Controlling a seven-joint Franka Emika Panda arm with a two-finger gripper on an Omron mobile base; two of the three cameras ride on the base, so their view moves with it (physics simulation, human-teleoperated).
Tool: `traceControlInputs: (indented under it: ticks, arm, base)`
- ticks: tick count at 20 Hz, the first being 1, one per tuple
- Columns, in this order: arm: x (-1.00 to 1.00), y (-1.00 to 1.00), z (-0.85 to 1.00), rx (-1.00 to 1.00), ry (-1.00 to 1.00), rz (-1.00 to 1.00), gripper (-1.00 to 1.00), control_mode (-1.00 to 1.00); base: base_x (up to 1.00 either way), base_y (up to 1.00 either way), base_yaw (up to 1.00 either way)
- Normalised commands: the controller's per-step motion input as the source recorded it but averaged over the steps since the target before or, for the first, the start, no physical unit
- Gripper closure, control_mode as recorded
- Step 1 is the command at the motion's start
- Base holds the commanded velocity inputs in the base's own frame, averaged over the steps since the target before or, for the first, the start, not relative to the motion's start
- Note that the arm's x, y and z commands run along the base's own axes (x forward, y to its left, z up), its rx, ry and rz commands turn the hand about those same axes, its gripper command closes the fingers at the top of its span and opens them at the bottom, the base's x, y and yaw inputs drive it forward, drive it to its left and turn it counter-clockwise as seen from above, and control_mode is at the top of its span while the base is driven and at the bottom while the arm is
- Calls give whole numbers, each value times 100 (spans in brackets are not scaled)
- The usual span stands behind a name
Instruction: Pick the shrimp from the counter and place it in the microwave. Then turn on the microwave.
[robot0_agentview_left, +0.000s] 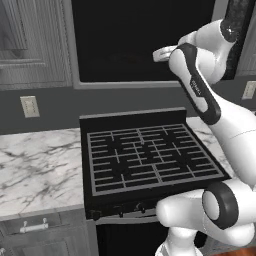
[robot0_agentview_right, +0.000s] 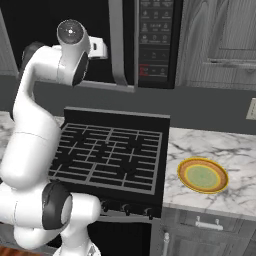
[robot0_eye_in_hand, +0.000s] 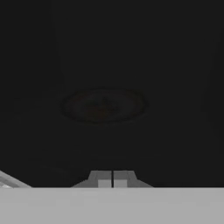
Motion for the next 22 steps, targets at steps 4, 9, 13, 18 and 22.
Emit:
traceControlInputs:
  ticks: [4,9,13,18,22]
  arm:
    - [38,0,0,2,16,12,100,-100]
    - [31,0,0,4,1,14,100,-100]
    - [27,0,-3,9,-13,14,100,-100]
    - [16,0,-8,7,-16,10,100,-100]
    - [-33,0,-4,0,-18,4,100,-100]
  base:
    - [0,0,0]
    - [0,0,0]
    - [0,0,0]
    - [0,0,0]
    - [0,0,0]
